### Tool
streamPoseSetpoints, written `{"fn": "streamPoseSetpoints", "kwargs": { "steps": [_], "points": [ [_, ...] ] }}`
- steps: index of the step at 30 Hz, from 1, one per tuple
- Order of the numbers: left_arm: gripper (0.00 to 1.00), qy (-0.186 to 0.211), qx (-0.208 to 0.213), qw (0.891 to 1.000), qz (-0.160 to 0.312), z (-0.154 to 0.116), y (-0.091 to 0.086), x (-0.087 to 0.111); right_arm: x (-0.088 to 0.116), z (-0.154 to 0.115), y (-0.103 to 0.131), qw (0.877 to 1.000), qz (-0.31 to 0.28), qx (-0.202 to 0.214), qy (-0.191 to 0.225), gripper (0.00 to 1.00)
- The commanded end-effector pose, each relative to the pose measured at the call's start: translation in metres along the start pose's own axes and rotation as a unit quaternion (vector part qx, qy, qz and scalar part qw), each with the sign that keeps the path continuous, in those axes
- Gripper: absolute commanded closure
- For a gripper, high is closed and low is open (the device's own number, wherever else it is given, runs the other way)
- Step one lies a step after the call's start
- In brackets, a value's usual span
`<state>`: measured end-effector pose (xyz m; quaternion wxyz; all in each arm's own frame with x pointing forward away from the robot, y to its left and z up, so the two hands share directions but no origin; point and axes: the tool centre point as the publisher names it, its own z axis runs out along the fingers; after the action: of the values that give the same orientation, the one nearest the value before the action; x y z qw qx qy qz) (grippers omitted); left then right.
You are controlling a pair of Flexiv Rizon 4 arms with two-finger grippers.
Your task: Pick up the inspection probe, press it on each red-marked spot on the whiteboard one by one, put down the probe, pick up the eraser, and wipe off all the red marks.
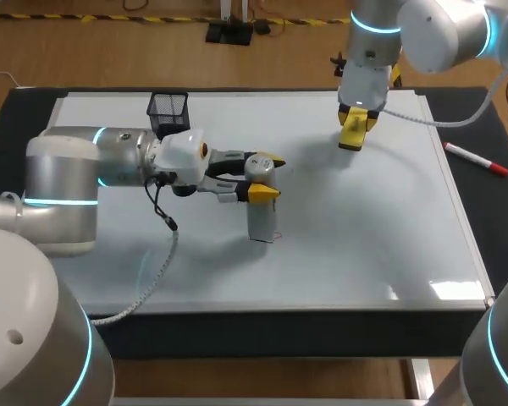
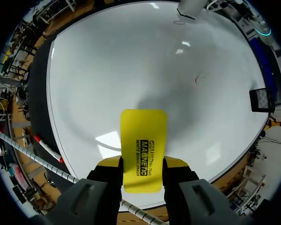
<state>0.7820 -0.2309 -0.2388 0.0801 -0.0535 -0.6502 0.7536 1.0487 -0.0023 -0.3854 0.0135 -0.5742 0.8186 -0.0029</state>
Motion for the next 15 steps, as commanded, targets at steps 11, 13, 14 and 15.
{"fn": "streamPoseSetpoints", "kwargs": {
  "steps": [11,13,14,15],
  "points": [
    [1.00,0.025,-0.004,1.000,-0.005,0.0111,0.0108,-0.0124,0.0002,-0.0007,-0.0012,1.000,-0.001,0.000,0.002,1.00],
    [1.00,0.027,-0.005,1.000,-0.006,0.0123,0.0125,-0.0133,0.0002,-0.0007,-0.0012,1.000,-0.001,0.000,0.002,1.00],
    [1.00,0.027,-0.006,1.000,-0.007,0.0128,0.0131,-0.0136,0.0002,-0.0007,-0.0012,1.000,-0.001,0.000,0.002,1.00],
    [1.00,0.028,-0.006,1.000,-0.007,0.0131,0.0137,-0.0138,0.0002,-0.0007,-0.0012,1.000,-0.001,0.000,0.002,1.00]
  ]
}}
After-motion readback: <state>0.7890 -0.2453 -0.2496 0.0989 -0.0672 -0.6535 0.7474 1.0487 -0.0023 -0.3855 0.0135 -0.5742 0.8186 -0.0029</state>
